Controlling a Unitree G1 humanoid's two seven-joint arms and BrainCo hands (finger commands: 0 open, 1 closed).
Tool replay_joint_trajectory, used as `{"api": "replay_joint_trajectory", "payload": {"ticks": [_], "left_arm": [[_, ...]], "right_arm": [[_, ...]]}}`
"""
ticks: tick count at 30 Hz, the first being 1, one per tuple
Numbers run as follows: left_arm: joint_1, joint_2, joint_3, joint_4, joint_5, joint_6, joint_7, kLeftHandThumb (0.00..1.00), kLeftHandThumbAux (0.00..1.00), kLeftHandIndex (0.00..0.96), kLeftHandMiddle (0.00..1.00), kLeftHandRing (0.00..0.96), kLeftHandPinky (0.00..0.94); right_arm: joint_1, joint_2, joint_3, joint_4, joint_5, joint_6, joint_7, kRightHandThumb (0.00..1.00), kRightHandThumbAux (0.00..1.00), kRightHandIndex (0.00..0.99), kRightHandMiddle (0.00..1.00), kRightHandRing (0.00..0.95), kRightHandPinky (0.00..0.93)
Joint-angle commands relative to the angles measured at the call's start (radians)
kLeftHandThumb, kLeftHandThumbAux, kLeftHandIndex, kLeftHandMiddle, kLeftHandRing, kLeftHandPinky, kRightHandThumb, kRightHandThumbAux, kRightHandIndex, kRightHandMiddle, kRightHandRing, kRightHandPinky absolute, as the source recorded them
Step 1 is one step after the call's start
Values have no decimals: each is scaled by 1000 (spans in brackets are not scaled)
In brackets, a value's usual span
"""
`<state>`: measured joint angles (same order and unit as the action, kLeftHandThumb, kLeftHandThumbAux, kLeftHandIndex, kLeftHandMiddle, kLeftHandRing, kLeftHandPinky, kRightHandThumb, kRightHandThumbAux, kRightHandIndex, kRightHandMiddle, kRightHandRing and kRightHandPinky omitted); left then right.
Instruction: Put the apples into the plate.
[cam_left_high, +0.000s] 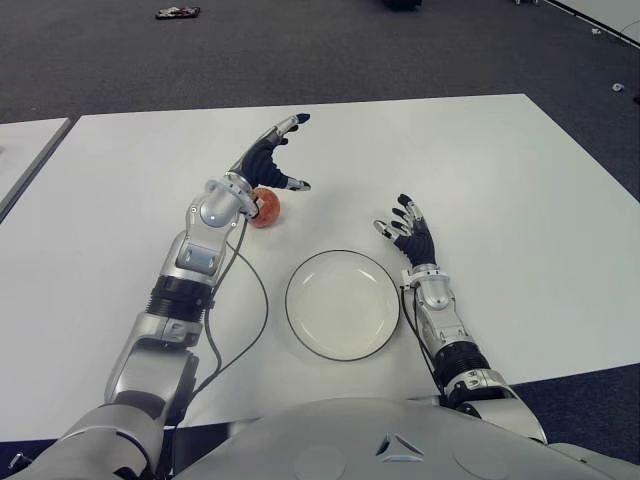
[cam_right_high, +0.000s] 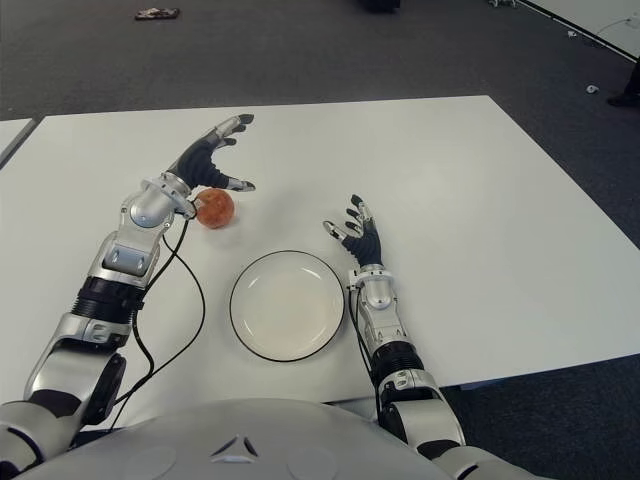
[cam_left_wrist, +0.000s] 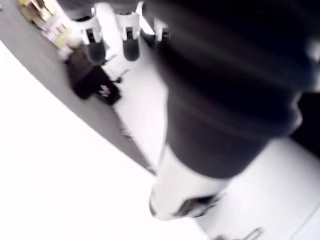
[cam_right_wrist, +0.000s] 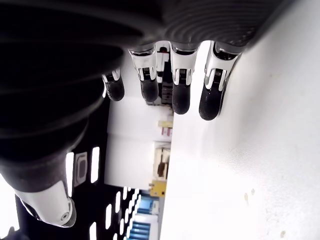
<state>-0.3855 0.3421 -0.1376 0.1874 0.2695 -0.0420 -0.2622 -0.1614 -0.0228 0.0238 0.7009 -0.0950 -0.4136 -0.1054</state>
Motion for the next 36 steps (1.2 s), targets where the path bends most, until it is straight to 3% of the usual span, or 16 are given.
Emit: {"api": "replay_joint_trajectory", "payload": {"ticks": [1,12,20,36], "left_arm": [[-12,34,-40,50,104,23,47,0,300,0,0,0,0],[-30,83,-140,172,343,29,190,0,292,0,0,0,0],[-87,86,-235,344,523,103,348,0,300,0,0,0,0],[-125,96,-310,409,636,183,474,0,302,0,0,0,0]], "right_arm": [[58,1,4,81,-4,53,12,219,690,0,84,123,169],[48,-3,2,108,-5,37,15,218,692,1,86,125,169],[44,-7,2,120,-5,35,15,219,696,5,92,129,170],[36,-6,-1,134,-1,43,19,215,706,12,102,134,175]]}}
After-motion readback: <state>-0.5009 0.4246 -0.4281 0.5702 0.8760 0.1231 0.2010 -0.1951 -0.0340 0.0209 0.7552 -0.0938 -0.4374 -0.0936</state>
